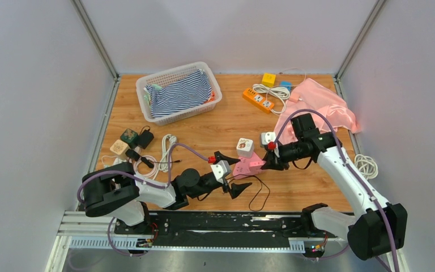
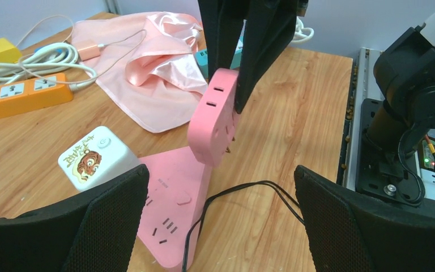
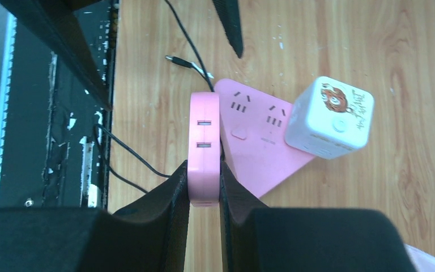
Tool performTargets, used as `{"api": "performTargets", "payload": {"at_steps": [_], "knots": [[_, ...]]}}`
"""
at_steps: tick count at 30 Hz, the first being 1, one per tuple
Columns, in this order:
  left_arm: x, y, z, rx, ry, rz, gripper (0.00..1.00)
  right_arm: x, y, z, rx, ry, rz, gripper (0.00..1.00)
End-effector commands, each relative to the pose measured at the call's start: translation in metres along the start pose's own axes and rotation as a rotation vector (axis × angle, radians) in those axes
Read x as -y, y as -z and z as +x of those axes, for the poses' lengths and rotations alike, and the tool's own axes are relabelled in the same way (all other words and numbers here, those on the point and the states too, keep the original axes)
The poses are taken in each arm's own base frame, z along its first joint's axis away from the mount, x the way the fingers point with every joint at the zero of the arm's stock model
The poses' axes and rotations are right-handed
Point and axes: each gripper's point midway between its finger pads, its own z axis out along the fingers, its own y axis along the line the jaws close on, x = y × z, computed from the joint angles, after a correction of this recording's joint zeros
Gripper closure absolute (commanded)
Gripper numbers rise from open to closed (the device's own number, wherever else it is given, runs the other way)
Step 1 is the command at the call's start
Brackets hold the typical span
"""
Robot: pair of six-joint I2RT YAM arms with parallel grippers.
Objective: Pull the plug off the socket
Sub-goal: Place the plug at the center of the board.
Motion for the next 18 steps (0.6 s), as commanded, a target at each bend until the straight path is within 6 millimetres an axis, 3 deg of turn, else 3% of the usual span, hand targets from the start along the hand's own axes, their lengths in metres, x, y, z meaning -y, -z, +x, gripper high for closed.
{"api": "performTargets", "payload": {"at_steps": [1,11,18], "knots": [[-0.006,0.002,-0.011,0.042,0.007,-0.032,0.00,0.022,0.015,-0.006,-0.018,-0.006,0.120,1.00],[-0.008,0.003,-0.011,0.044,0.013,-0.049,0.00,0.050,0.031,-0.002,-0.055,-0.032,0.278,1.00],[-0.010,0.003,-0.011,0.044,0.014,-0.055,0.00,0.082,0.049,-0.003,-0.086,-0.058,0.430,1.00]]}}
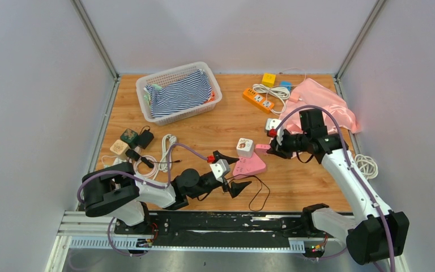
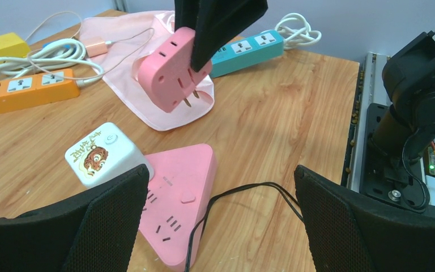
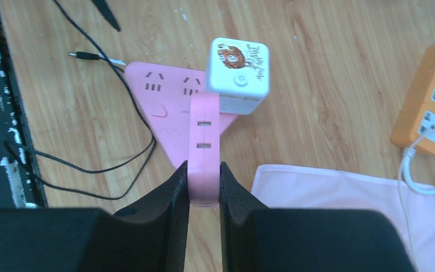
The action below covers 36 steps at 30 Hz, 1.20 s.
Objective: Pull the plug off the socket
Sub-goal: Place the plug at the center of the board.
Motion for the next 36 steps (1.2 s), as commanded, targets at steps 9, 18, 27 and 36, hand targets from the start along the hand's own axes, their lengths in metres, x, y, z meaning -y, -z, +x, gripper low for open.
{"api": "performTargets", "payload": {"at_steps": [9,18,27,36], "knots": [[-0.005,0.001,-0.010,0.041,0.001,-0.025,0.00,0.063,0.013,-0.015,-0.027,-0.025,0.209,1.00],[-0.005,0.001,-0.010,0.040,0.001,-0.025,0.00,0.084,0.006,-0.011,-0.069,-0.076,0.226,1.00],[-0.005,0.003,-0.010,0.042,0.008,-0.026,0.00,0.110,0.015,0.014,-0.126,-0.184,0.417,1.00],[-0.006,0.002,-0.010,0.044,0.022,-0.035,0.00,0.103,0.046,0.038,-0.133,-0.223,0.559,1.00]]}}
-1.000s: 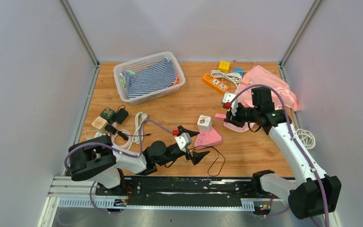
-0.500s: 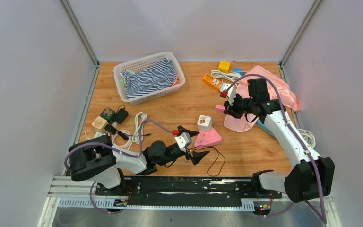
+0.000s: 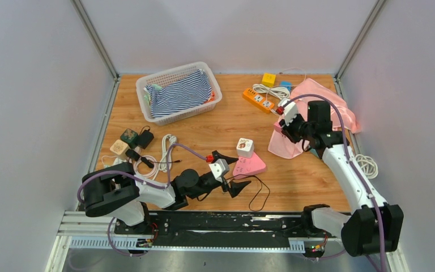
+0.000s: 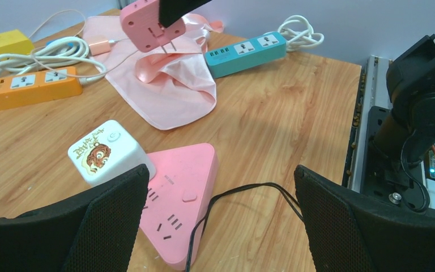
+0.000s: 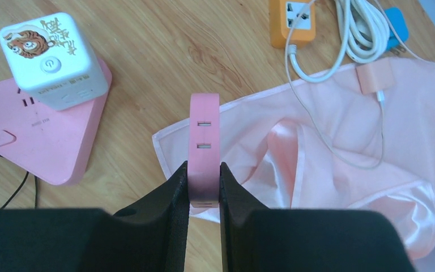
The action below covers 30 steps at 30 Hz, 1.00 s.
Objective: Pull the plug off the socket
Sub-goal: Place the plug at the center of the board.
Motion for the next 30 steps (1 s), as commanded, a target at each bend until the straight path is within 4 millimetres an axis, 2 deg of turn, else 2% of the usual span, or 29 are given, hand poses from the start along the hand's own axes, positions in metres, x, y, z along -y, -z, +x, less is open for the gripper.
{"api": "performTargets", "payload": {"at_steps": [1,10,18,23,30], "knots": [[-0.005,0.001,-0.009,0.036,0.015,-0.029,0.00,0.012,0.020,0.007,0.017,-0.009,0.112,1.00],[-0.016,-0.001,-0.009,0.013,0.100,-0.101,0.00,0.023,0.072,0.047,-0.082,0.035,0.295,1.00],[-0.024,-0.001,-0.004,-0.010,0.173,-0.110,0.00,0.039,0.119,0.085,-0.138,-0.102,0.402,1.00],[-0.024,0.004,-0.004,0.002,0.174,-0.109,0.00,0.028,0.133,0.119,-0.250,-0.104,0.363,1.00],[-0.024,0.003,-0.002,-0.002,0.169,-0.106,0.00,-0.008,0.130,0.161,-0.384,-0.036,0.239,1.00]]}}
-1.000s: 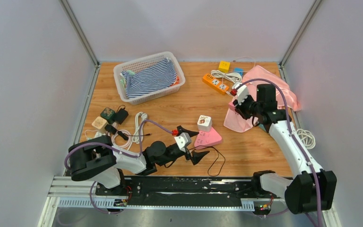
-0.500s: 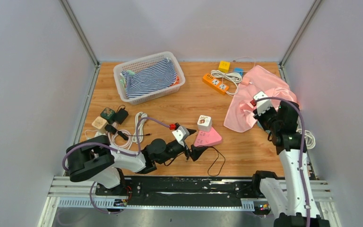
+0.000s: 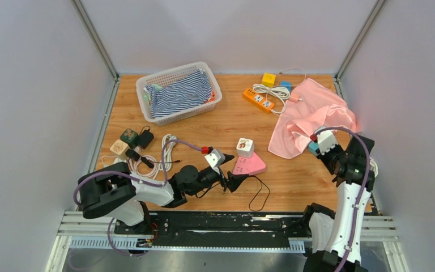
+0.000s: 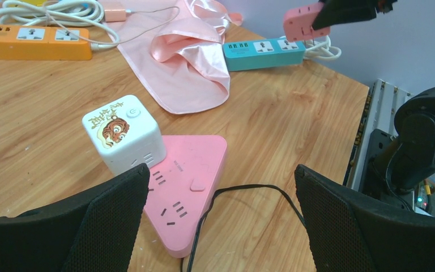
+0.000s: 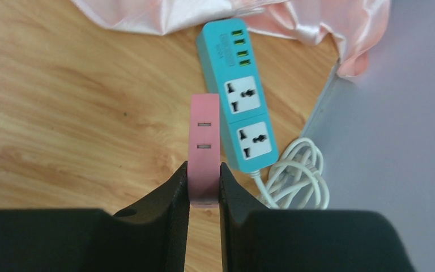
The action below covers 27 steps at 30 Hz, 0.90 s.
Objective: Pull the plug off the socket
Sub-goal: Place the plug at the center of the board.
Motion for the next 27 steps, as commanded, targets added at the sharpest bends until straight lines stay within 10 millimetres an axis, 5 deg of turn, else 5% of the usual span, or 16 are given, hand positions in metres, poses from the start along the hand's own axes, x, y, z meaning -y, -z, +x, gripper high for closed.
{"api": "performTargets", "payload": {"at_steps": [1,9,21,27], "knots": [[0.000,0.001,-0.006,0.027,0.003,0.002,0.00,-0.034,-0.002,0.035,-0.092,0.084,-0.115,1.00],[-0.001,0.000,-0.005,0.022,-0.001,-0.002,0.00,-0.055,-0.021,0.055,-0.124,0.094,-0.209,0.96],[0.000,0.003,-0.005,0.026,0.001,0.008,0.00,-0.063,-0.043,0.055,-0.092,0.065,-0.291,0.89],[0.001,0.003,-0.005,0.027,0.003,0.012,0.00,-0.066,-0.049,0.060,-0.102,0.063,-0.318,0.74]]}}
